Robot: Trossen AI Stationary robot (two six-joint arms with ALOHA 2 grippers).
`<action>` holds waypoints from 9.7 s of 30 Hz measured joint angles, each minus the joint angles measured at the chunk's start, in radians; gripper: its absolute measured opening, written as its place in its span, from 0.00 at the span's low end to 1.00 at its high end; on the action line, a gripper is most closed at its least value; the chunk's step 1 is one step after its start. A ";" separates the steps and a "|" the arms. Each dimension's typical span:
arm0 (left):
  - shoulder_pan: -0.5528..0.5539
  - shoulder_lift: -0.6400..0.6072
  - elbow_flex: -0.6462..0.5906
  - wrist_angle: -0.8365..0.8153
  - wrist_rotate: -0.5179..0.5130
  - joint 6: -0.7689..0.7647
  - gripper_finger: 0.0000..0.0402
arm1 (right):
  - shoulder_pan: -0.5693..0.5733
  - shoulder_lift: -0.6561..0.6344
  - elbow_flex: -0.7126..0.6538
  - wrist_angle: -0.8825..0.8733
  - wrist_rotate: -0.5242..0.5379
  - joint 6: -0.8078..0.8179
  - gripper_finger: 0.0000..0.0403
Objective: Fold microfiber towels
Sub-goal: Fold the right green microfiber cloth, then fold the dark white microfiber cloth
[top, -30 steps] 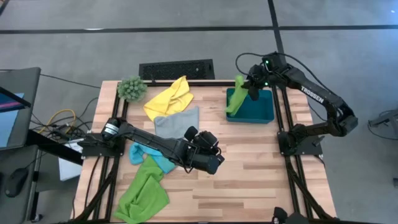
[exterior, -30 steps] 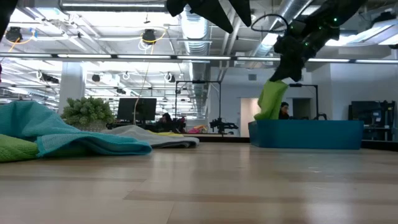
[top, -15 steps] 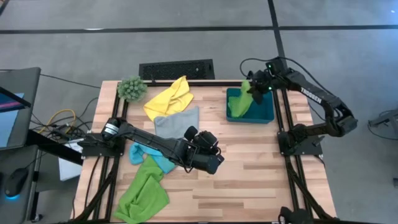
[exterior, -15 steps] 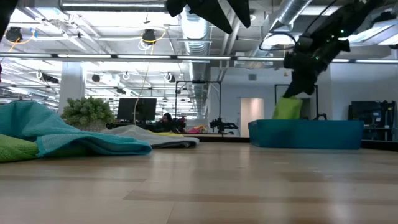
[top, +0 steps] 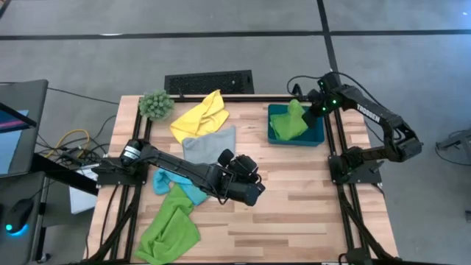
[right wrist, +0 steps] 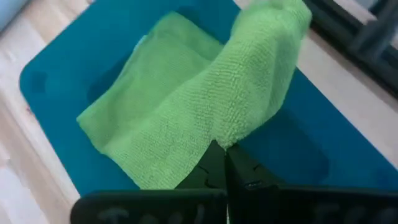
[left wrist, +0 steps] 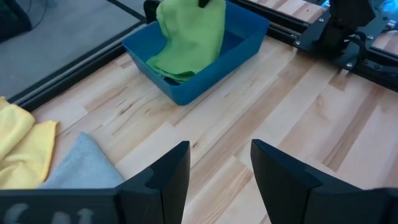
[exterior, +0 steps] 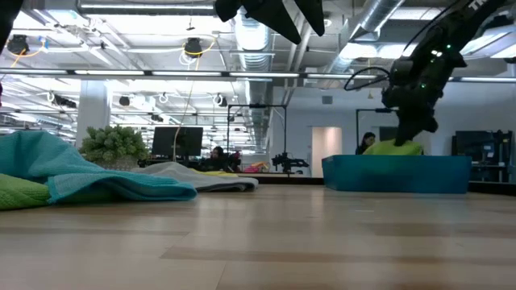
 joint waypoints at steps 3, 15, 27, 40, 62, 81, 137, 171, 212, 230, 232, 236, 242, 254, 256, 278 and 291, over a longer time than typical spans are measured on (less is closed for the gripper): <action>0.000 0.000 0.000 0.000 0.000 0.000 0.41 | 0.000 0.000 0.000 -0.059 0.000 0.034 0.01; 0.000 0.000 0.000 0.000 0.002 0.016 0.41 | 0.011 0.000 0.000 -0.196 0.045 0.149 0.01; 0.000 0.000 0.000 0.000 0.002 0.024 0.41 | 0.082 0.003 -0.078 -0.115 0.183 0.191 0.01; 0.000 0.000 0.000 0.000 0.011 0.041 0.41 | 0.115 0.072 -0.092 -0.096 0.211 0.191 0.10; 0.000 0.000 0.000 -0.001 0.013 0.050 0.41 | 0.120 0.060 -0.069 -0.087 0.212 0.191 0.48; -0.002 -0.069 0.001 -0.408 0.051 -0.355 0.41 | 0.331 -0.175 0.124 -0.222 0.254 0.246 0.45; 0.055 -0.367 -0.362 -0.702 0.325 -0.606 0.41 | 1.024 0.734 0.224 0.924 0.364 -0.045 0.41; 0.055 -0.366 -0.362 -0.698 0.339 -0.615 0.41 | 1.063 0.596 0.224 0.744 0.416 0.003 0.01; -0.026 -0.363 -0.526 0.127 0.248 0.270 0.41 | 1.184 0.076 0.246 0.345 0.546 0.444 0.00; -0.006 -0.363 -0.647 0.427 0.099 0.402 0.41 | 1.102 0.076 0.405 0.271 0.517 0.505 0.00; -0.009 -0.363 -0.645 0.439 0.098 0.401 0.41 | 1.110 0.076 0.467 0.212 0.517 0.497 0.00; -0.020 -0.363 -0.629 0.433 0.086 0.401 0.41 | 1.126 0.076 0.554 0.170 0.538 0.419 0.00; -0.040 -0.364 -0.580 0.345 0.031 0.401 0.41 | 1.071 0.076 0.641 0.152 0.550 0.312 0.00; -0.047 -0.371 -0.494 0.114 -0.007 0.298 0.41 | 0.981 0.160 0.653 0.208 0.502 0.207 0.00; -0.048 -0.375 -0.494 0.075 -0.004 0.270 0.41 | 1.012 0.176 0.653 0.167 0.493 0.211 0.00; -0.084 -0.375 -0.495 -0.027 0.045 0.137 0.41 | 1.309 0.259 0.308 0.062 0.379 0.553 0.00; -0.093 -0.375 -0.495 -0.027 0.061 0.130 0.41 | 1.418 0.258 0.178 0.096 0.317 0.663 0.01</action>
